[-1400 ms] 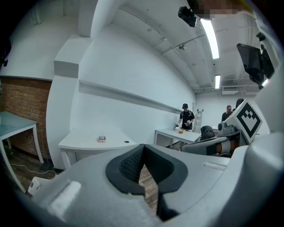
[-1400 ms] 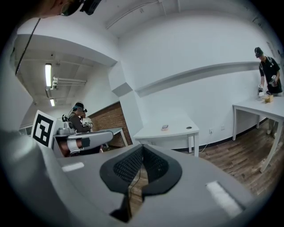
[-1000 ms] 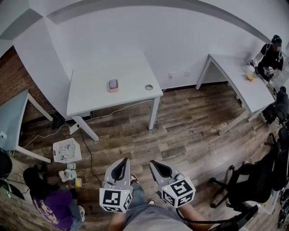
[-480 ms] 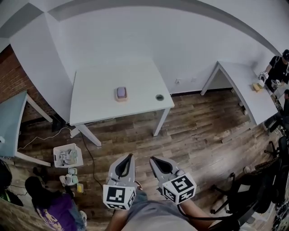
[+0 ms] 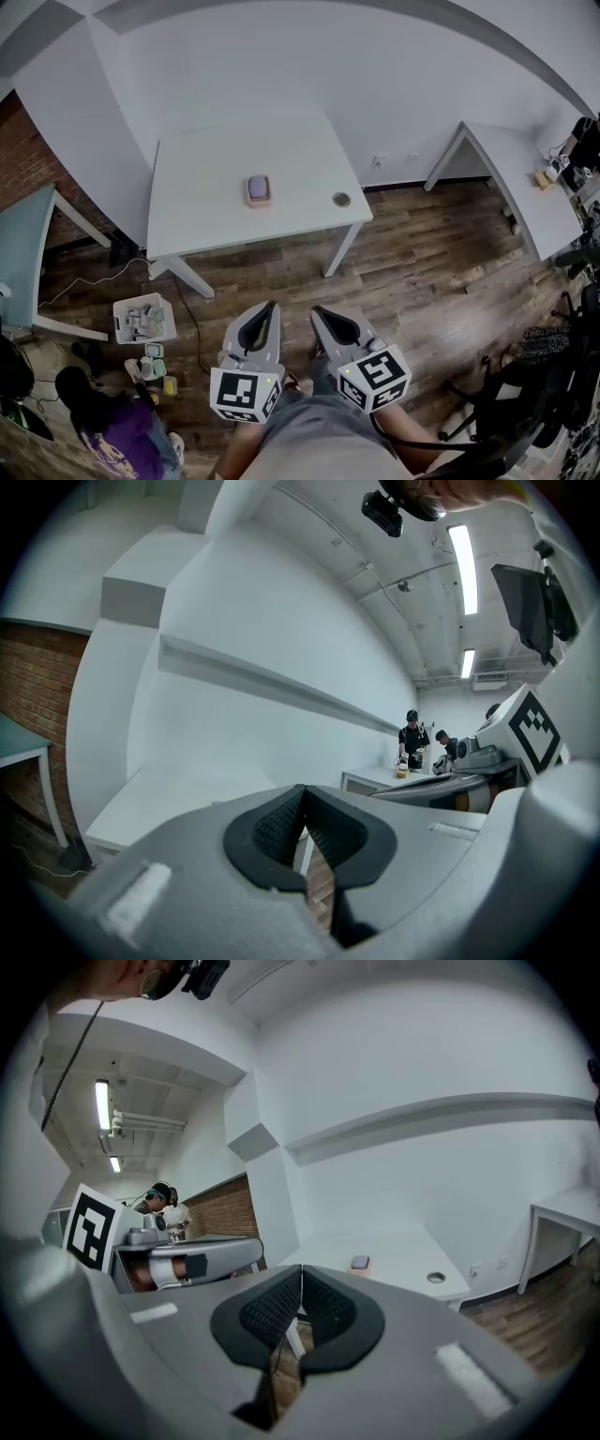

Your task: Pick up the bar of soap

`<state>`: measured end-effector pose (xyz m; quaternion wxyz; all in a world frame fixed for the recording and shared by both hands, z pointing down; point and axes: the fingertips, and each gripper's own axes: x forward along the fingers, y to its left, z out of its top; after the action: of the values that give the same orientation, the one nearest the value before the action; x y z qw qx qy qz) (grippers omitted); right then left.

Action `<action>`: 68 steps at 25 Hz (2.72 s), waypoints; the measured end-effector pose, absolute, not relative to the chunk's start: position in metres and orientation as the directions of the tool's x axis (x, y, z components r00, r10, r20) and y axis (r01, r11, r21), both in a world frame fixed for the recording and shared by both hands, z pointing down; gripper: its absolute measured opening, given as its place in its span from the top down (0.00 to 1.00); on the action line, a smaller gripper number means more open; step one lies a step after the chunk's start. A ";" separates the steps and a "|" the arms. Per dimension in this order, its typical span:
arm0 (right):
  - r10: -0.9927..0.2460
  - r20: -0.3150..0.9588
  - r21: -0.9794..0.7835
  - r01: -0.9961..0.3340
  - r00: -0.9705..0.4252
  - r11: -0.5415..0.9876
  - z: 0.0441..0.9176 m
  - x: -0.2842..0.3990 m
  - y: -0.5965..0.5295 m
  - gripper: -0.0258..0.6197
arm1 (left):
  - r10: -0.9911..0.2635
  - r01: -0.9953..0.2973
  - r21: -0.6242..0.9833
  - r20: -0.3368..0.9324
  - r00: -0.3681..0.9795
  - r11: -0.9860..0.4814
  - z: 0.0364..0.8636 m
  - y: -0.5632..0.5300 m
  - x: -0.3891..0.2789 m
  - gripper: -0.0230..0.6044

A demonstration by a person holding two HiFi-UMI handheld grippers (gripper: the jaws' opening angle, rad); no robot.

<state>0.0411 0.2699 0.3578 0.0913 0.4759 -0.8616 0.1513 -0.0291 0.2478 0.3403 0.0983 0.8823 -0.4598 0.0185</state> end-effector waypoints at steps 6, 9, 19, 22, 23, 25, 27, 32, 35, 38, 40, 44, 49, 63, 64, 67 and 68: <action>-0.787 0.299 -0.178 -0.841 -0.540 0.510 0.361 0.049 0.230 0.95 | -0.821 -0.830 0.148 0.132 0.555 -0.538 0.344 0.211 -0.024 0.97; -0.774 0.306 -0.188 -0.832 -0.554 0.521 0.365 0.055 0.204 0.95 | -0.830 -0.841 0.145 0.140 0.540 -0.522 0.345 0.188 -0.019 0.97; -0.727 0.317 -0.215 -0.793 -0.609 0.570 0.382 0.087 0.110 0.95 | -0.854 -0.871 0.135 0.177 0.490 -0.472 0.357 0.094 0.015 0.97; -0.708 0.312 -0.228 -0.773 -0.633 0.591 0.386 0.093 0.080 0.95 | -0.862 -0.882 0.119 0.186 0.471 -0.456 0.363 0.066 0.025 0.97; -0.702 0.312 -0.233 -0.768 -0.640 0.597 0.387 0.095 0.071 0.95 | -0.864 -0.885 0.116 0.191 0.465 -0.451 0.365 0.058 0.028 0.97; -0.688 0.315 -0.245 -0.756 -0.654 0.607 0.390 0.100 0.057 0.95 | -0.868 -0.892 0.114 0.206 0.452 -0.437 0.368 0.045 0.033 0.97; -0.676 0.318 -0.253 -0.746 -0.665 0.615 0.391 0.103 0.042 0.95 | -0.873 -0.899 0.113 0.216 0.438 -0.423 0.371 0.032 0.034 0.97; -0.667 0.327 -0.269 -0.743 -0.669 0.613 0.396 0.109 0.006 0.95 | -0.881 -0.912 0.120 0.239 0.409 -0.391 0.378 0.000 0.032 0.97; -0.663 0.332 -0.275 -0.741 -0.671 0.612 0.401 0.106 -0.012 0.94 | -0.887 -0.920 0.114 0.243 0.393 -0.376 0.380 -0.016 0.027 0.97; -0.655 0.338 -0.272 -0.737 -0.676 0.619 0.408 0.098 -0.030 0.94 | -0.892 -0.925 0.111 0.246 0.380 -0.364 0.387 -0.035 0.019 0.97; -0.650 0.347 -0.271 -0.736 -0.676 0.620 0.413 0.092 -0.043 0.93 | -0.891 -0.927 0.112 0.255 0.375 -0.358 0.394 -0.050 0.012 0.97; -0.643 0.370 -0.276 -0.740 -0.670 0.613 0.423 0.077 -0.068 0.92 | -0.883 -0.928 0.105 0.287 0.372 -0.357 0.410 -0.078 -0.005 0.97; -0.631 0.414 -0.282 -0.752 -0.656 0.596 0.444 0.055 -0.098 0.92 | -0.868 -0.925 0.102 0.323 0.378 -0.366 0.437 -0.111 -0.031 0.97; -0.632 0.518 -0.276 -0.812 -0.576 0.514 0.499 -0.007 -0.161 0.92 | -0.766 -0.883 0.154 0.446 0.462 -0.443 0.522 -0.172 -0.084 0.97; -0.635 0.521 -0.273 -0.817 -0.570 0.509 0.502 -0.008 -0.162 0.92 | -0.764 -0.882 0.162 0.447 0.465 -0.442 0.525 -0.173 -0.086 0.97; -0.635 0.524 -0.270 -0.818 -0.567 0.508 0.508 -0.011 -0.165 0.91 | -0.766 -0.879 0.173 0.435 0.474 -0.445 0.529 -0.177 -0.087 0.97; -0.634 0.524 -0.271 -0.817 -0.569 0.509 0.510 -0.011 -0.165 0.90 | -0.767 -0.876 0.172 0.426 0.479 -0.452 0.529 -0.177 -0.085 0.97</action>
<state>-0.0114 -0.1652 0.5102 0.1823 0.4272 -0.8492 0.2512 -0.0852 -0.1770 0.5287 0.1866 0.8395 -0.4893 0.1449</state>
